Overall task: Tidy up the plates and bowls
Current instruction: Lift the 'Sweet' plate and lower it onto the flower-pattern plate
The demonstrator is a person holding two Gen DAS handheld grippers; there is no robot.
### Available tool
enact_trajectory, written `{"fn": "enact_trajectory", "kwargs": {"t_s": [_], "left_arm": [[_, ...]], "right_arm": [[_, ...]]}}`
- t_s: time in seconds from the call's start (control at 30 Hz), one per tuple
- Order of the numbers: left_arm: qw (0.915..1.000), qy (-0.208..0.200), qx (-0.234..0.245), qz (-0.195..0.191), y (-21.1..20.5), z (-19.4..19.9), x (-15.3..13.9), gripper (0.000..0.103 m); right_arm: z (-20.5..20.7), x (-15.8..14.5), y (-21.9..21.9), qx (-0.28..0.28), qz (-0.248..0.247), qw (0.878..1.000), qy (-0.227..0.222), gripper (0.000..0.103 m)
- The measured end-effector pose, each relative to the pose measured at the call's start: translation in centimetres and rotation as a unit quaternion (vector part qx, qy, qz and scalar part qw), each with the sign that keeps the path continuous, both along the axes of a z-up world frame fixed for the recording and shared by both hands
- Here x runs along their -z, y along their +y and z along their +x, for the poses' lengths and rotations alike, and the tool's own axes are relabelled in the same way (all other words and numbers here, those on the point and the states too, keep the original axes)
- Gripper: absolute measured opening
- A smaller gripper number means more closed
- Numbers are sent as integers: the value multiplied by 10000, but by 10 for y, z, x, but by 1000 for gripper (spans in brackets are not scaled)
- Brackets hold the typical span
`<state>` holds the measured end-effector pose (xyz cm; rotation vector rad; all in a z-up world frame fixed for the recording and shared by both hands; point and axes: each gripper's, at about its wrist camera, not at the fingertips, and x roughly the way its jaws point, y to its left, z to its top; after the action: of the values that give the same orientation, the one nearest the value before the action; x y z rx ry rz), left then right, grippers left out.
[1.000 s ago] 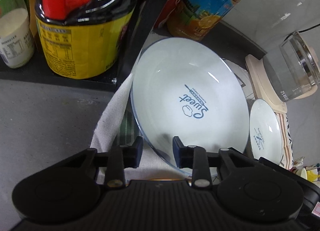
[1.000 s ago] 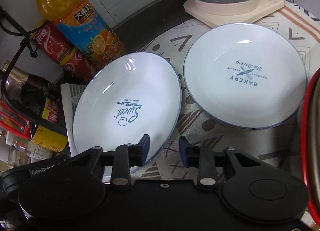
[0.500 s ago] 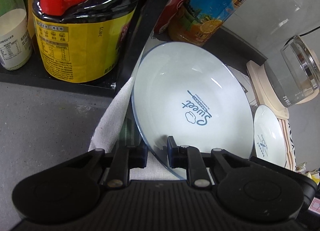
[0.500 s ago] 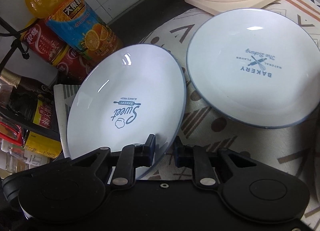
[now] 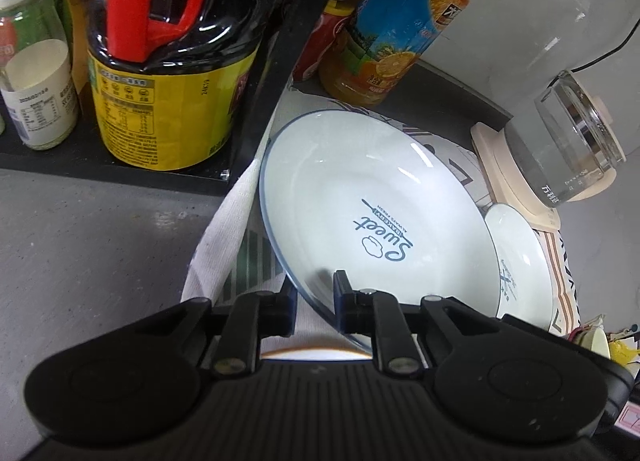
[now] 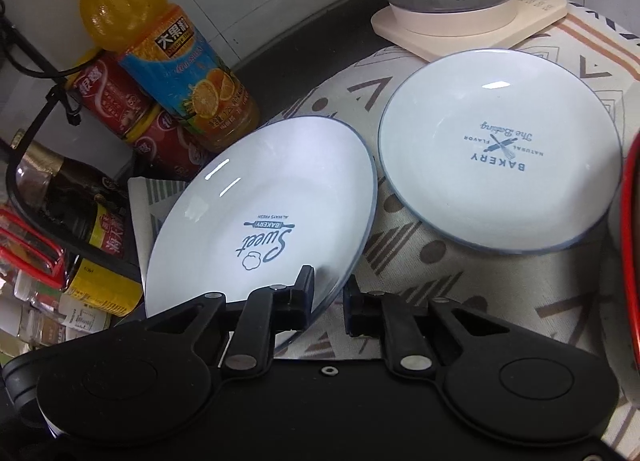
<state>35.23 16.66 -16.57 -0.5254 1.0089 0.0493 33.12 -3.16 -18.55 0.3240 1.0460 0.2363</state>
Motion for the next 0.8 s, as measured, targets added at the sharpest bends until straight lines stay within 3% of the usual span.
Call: {"fn": "enact_trajectory", "kwargs": {"t_s": [0.43,0.8], "left_arm": [[9992,-258,-165,243,-9,-26,-22,16],[9975,-366,-434,411,-27,-71,-42,16]], "right_arm": [[-23,-11,-5,-184,79,9996,-210,14],[-44,-31,-16,-442,258,9976,-465,14]]}}
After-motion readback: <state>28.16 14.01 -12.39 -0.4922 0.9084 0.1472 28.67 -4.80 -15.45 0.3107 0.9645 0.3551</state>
